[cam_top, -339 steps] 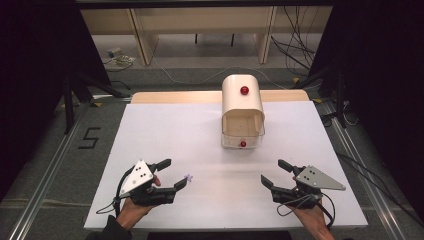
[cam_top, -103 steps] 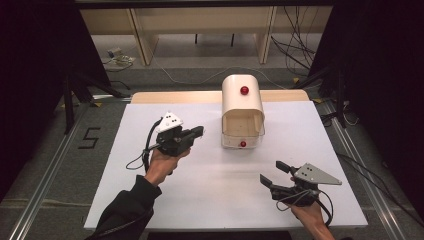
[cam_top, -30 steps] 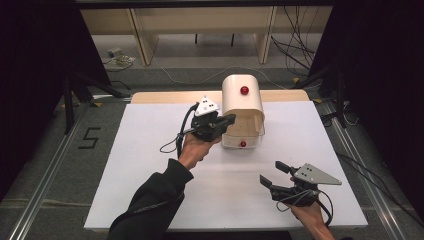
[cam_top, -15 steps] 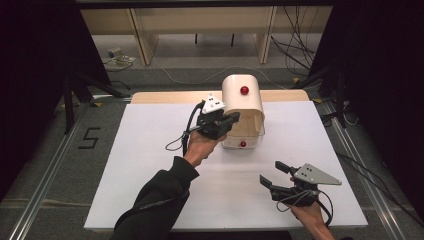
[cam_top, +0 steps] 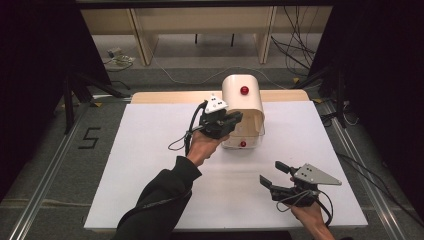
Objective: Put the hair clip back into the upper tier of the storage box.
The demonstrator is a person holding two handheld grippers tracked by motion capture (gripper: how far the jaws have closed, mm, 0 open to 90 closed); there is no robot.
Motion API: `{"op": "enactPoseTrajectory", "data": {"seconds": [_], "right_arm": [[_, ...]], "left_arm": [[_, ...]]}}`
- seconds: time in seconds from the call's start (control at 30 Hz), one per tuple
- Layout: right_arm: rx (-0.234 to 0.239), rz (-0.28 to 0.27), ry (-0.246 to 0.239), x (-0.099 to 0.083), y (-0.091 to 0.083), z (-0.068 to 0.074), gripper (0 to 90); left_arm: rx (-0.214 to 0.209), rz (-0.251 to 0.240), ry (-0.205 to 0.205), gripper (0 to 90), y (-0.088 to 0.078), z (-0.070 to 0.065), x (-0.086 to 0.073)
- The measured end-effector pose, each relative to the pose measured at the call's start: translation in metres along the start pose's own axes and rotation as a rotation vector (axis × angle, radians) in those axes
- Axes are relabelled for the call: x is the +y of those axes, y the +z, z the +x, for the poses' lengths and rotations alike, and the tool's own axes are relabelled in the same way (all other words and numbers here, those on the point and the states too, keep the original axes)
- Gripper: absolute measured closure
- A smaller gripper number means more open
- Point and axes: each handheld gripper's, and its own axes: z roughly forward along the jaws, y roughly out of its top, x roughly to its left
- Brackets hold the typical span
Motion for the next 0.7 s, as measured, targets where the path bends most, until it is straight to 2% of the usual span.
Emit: {"op": "enactPoseTrajectory", "data": {"seconds": [0.33, 0.6, 0.7], "right_arm": [[0.0, 0.002, -0.002, 0.0, 0.0, 0.0, 26.0], [-0.001, 0.006, -0.003, 0.0, 0.0, 0.0, 26.0], [0.0, 0.007, -0.002, 0.0, 0.0, 0.0, 26.0]], "left_arm": [[-0.026, -0.006, 0.012, 70.1, -0.006, -0.004, 0.004], [-0.044, 0.014, 0.017, 53.8, -0.013, -0.007, 0.006], [-0.061, 0.022, 0.005, 48.4, -0.017, -0.006, 0.005]]}}
